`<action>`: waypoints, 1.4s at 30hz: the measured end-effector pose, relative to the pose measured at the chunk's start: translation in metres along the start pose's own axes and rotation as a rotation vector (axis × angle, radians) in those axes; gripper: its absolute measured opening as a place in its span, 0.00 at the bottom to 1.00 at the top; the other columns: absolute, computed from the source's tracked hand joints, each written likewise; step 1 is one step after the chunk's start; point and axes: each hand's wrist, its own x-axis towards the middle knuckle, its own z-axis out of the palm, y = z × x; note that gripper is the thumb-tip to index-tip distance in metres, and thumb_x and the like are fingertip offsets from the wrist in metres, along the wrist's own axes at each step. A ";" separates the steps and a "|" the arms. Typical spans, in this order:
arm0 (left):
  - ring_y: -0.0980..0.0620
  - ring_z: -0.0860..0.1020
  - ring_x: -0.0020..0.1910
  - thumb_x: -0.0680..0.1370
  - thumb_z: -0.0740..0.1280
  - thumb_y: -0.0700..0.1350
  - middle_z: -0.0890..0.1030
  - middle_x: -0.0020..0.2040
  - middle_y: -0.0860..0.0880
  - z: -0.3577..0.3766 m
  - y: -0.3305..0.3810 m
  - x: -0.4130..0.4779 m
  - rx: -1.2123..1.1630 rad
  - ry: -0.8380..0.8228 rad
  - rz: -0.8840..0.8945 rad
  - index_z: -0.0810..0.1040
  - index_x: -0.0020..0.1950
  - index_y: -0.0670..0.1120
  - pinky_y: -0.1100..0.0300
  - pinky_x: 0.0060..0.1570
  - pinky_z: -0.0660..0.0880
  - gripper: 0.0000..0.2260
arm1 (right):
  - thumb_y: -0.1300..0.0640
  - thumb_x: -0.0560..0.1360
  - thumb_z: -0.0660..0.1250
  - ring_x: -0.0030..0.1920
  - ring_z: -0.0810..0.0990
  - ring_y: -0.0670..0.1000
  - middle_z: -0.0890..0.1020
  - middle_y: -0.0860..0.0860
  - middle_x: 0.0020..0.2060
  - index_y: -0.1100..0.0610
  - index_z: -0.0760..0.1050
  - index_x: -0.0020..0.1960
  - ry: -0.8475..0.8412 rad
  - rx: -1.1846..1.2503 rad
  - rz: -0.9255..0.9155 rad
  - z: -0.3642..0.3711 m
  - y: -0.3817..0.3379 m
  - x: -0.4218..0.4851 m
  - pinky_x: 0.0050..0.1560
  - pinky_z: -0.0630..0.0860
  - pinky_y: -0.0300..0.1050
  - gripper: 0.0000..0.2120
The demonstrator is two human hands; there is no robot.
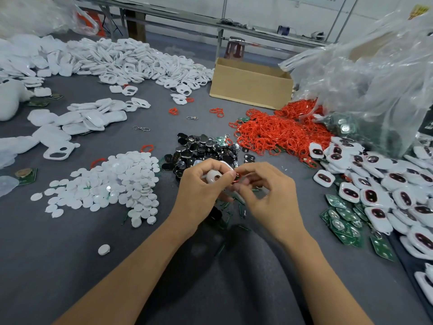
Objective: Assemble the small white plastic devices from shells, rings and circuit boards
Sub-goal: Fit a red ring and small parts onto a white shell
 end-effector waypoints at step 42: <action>0.53 0.84 0.43 0.73 0.66 0.44 0.85 0.47 0.44 0.001 -0.008 0.001 -0.462 -0.162 -0.412 0.80 0.58 0.38 0.55 0.52 0.80 0.17 | 0.70 0.62 0.78 0.38 0.77 0.48 0.80 0.48 0.40 0.55 0.80 0.40 0.047 0.312 0.241 0.005 0.008 0.002 0.41 0.74 0.43 0.14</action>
